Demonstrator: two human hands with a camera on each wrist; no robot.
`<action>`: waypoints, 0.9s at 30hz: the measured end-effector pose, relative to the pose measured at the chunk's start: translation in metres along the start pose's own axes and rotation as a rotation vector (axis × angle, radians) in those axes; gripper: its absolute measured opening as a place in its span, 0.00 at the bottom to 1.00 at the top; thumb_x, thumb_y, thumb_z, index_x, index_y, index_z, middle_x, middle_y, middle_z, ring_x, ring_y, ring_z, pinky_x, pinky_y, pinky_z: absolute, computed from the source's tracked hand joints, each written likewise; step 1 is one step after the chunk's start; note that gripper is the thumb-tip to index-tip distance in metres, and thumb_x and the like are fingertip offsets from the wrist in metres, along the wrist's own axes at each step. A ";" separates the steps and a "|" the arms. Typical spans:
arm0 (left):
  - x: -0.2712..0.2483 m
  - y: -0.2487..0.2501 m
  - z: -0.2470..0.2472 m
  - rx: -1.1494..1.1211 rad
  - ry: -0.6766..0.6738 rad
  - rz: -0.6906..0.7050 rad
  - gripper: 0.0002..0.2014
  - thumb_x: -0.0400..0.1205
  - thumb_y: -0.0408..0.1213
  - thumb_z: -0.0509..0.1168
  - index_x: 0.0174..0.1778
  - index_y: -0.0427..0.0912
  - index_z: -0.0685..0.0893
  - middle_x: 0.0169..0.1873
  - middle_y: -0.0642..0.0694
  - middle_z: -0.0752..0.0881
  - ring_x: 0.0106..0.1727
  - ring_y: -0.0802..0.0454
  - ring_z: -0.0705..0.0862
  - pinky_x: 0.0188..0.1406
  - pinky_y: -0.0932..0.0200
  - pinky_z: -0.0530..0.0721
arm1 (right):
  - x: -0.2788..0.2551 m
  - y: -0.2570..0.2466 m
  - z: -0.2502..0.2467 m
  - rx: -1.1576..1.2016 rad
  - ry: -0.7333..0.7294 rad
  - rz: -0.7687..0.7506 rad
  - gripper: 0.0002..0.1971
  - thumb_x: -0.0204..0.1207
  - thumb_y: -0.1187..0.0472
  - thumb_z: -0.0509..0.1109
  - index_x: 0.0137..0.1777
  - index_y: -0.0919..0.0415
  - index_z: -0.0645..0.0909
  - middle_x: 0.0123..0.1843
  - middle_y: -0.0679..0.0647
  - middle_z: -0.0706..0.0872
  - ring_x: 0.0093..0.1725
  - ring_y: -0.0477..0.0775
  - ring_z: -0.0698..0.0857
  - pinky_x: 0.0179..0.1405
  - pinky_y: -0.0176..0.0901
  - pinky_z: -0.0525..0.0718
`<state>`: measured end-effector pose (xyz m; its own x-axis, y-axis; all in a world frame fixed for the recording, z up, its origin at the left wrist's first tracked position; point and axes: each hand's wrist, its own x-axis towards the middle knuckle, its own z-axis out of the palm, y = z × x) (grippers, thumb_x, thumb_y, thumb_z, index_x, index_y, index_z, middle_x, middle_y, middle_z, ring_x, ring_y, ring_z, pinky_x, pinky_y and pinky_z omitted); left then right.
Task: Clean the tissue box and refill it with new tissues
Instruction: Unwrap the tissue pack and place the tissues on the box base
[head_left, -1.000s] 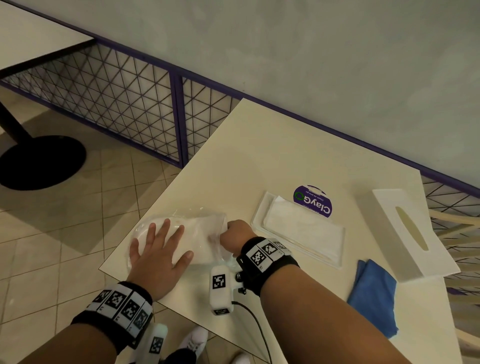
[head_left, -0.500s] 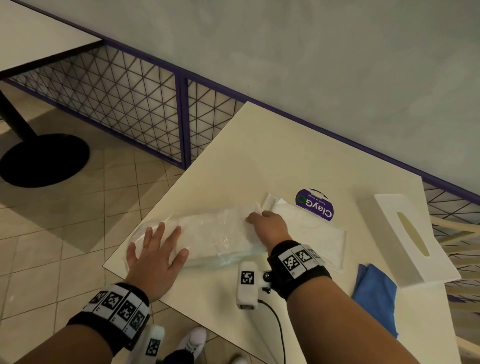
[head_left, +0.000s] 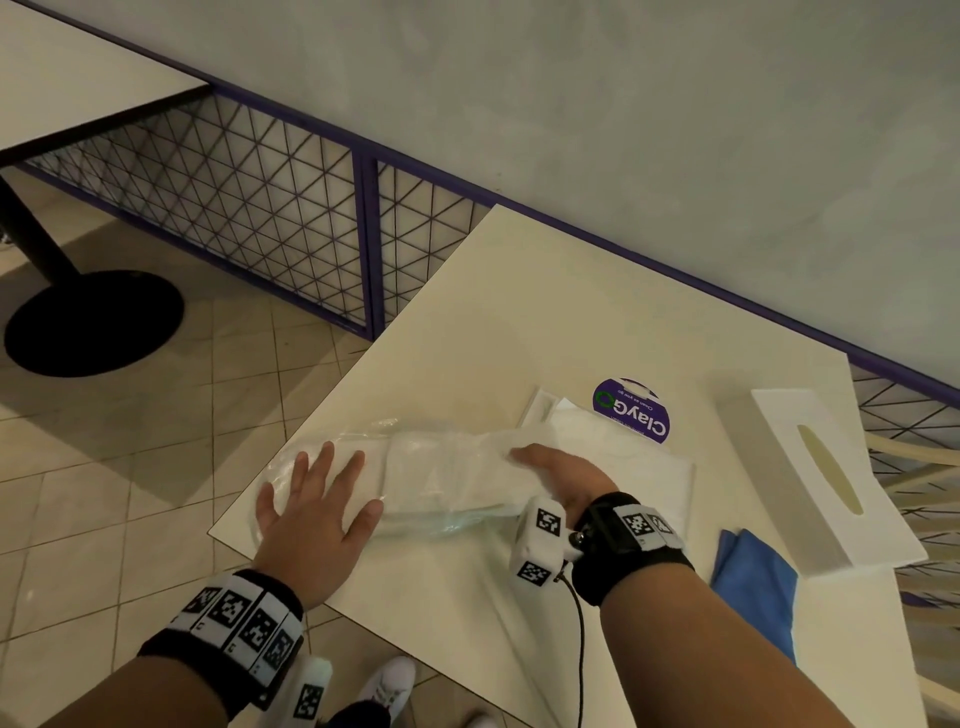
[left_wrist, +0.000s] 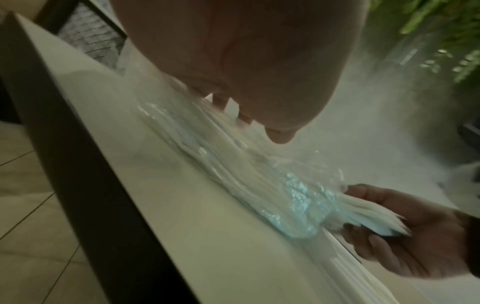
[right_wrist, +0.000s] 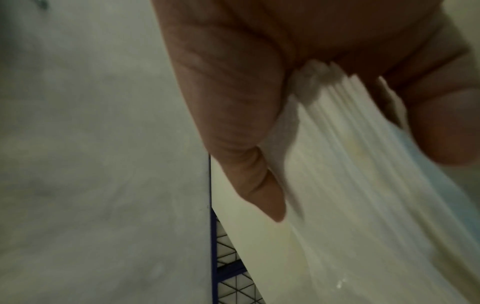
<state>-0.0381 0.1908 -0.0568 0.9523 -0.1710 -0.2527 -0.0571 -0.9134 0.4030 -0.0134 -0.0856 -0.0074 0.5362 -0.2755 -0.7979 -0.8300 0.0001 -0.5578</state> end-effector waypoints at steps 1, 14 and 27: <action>-0.002 0.002 -0.001 0.013 0.017 0.053 0.41 0.71 0.72 0.29 0.82 0.61 0.45 0.83 0.53 0.37 0.83 0.53 0.34 0.78 0.39 0.32 | -0.003 0.000 0.000 -0.049 -0.006 -0.008 0.29 0.53 0.45 0.84 0.52 0.60 0.85 0.50 0.60 0.87 0.41 0.62 0.86 0.36 0.42 0.81; 0.021 0.041 -0.008 0.215 -0.167 -0.027 0.40 0.82 0.56 0.53 0.81 0.54 0.32 0.82 0.44 0.32 0.83 0.43 0.34 0.79 0.32 0.39 | -0.092 -0.006 -0.101 -0.545 0.503 -0.697 0.06 0.71 0.66 0.70 0.46 0.56 0.84 0.36 0.54 0.85 0.37 0.57 0.82 0.29 0.44 0.81; 0.034 0.166 -0.004 -1.435 -0.647 -0.010 0.28 0.72 0.51 0.75 0.66 0.44 0.80 0.59 0.45 0.88 0.62 0.49 0.85 0.55 0.56 0.86 | -0.088 0.058 -0.119 0.367 0.176 -0.581 0.15 0.64 0.67 0.76 0.52 0.60 0.84 0.38 0.53 0.92 0.34 0.51 0.89 0.27 0.43 0.85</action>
<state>-0.0143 0.0353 0.0052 0.6452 -0.6335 -0.4271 0.6267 0.1191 0.7701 -0.1270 -0.1761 0.0581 0.8180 -0.4803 -0.3165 -0.2953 0.1216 -0.9476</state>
